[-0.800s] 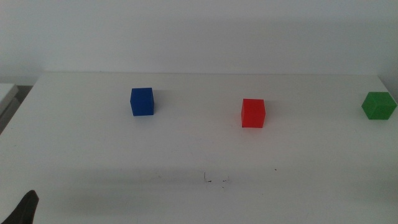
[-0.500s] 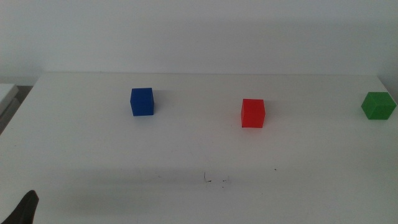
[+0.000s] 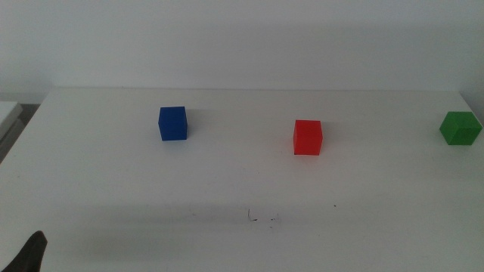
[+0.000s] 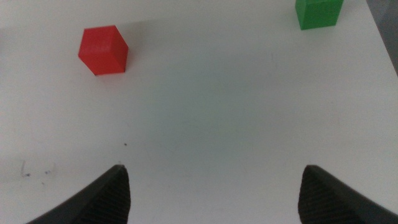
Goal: Stack red cubes first, then green, then blue cubes in a specific spot.
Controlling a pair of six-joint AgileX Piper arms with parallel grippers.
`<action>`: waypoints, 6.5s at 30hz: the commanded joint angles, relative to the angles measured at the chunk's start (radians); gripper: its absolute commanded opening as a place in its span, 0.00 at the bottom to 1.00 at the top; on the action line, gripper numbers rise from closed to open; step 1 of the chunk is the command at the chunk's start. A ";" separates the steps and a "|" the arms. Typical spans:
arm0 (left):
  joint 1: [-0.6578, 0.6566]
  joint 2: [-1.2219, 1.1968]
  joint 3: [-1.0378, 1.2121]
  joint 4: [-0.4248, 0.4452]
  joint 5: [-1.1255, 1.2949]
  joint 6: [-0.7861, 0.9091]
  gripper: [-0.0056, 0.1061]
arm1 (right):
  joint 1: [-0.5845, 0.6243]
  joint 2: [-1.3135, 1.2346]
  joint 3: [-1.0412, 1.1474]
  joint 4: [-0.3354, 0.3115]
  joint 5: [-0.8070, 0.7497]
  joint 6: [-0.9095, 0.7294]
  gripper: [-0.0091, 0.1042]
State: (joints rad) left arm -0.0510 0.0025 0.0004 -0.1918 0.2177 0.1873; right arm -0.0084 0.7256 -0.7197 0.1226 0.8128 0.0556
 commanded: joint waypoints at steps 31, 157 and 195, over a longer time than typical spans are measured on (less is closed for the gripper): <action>0.001 -0.002 0.000 0.000 -0.012 -0.004 0.89 | 0.454 0.909 -0.835 -0.359 0.244 0.333 0.88; 0.001 -0.002 0.000 0.000 -0.012 -0.001 0.89 | 0.869 1.377 -0.816 -0.672 0.102 1.140 0.73; 0.001 -0.002 0.000 0.000 -0.012 -0.002 0.89 | -0.219 1.359 -1.096 -0.123 0.119 -0.211 0.79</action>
State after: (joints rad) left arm -0.0510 0.0025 0.0004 -0.1918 0.2177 0.1876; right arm -0.2199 2.0672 -1.7809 -0.0141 0.9264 -0.1341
